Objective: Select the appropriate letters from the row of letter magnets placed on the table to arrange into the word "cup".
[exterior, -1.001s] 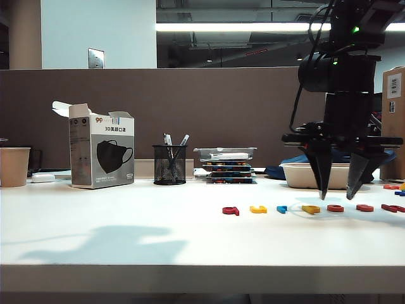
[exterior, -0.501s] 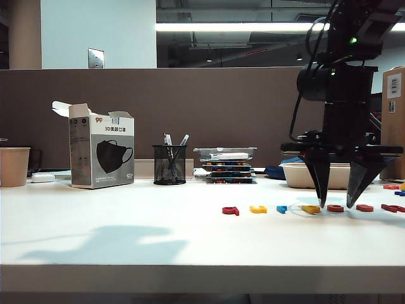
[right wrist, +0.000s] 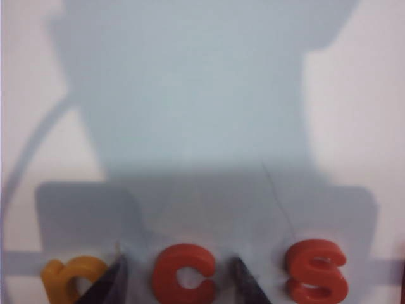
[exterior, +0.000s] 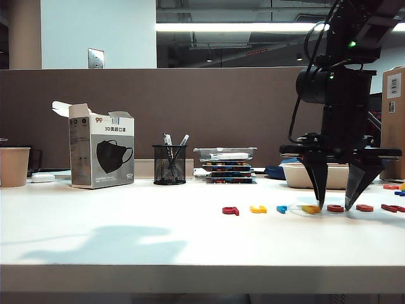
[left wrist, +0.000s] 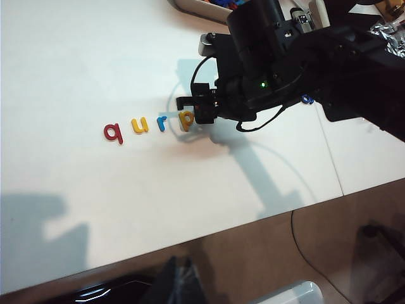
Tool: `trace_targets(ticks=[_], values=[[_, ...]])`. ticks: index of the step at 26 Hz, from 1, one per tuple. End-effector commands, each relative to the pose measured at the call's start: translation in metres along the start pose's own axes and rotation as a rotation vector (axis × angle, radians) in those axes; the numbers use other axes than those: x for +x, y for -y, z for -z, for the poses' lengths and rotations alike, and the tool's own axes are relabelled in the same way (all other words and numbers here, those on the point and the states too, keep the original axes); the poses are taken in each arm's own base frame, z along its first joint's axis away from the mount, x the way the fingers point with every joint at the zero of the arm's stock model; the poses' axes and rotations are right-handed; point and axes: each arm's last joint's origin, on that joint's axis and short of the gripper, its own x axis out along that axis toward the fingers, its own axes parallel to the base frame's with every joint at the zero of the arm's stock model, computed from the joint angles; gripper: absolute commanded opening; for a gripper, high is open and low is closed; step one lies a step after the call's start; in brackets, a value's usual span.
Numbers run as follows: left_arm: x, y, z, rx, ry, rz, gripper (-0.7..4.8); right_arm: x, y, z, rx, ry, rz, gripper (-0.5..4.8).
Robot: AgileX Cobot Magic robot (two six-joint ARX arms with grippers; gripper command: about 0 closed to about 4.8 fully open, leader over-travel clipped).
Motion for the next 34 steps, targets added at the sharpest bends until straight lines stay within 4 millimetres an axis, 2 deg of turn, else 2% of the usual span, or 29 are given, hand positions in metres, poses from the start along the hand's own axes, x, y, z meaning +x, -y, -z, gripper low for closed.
trace_targets(ticks=[1, 30, 34], values=[[-0.0018, 0.0003, -0.0010, -0.006, 0.010, 0.007, -0.05, 0.0047, -0.0006, 0.0015, 0.012, -0.024, 0.008, 2.09], [-0.0018, 0.0003, -0.0010, -0.006, 0.010, 0.007, -0.05, 0.0065, 0.0006, 0.0056, 0.041, -0.071, 0.021, 2.05], [-0.0019, 0.0003, -0.0011, -0.006, 0.010, 0.007, -0.05, 0.0065, 0.0005, 0.0057, 0.056, -0.073, 0.018, 1.54]])
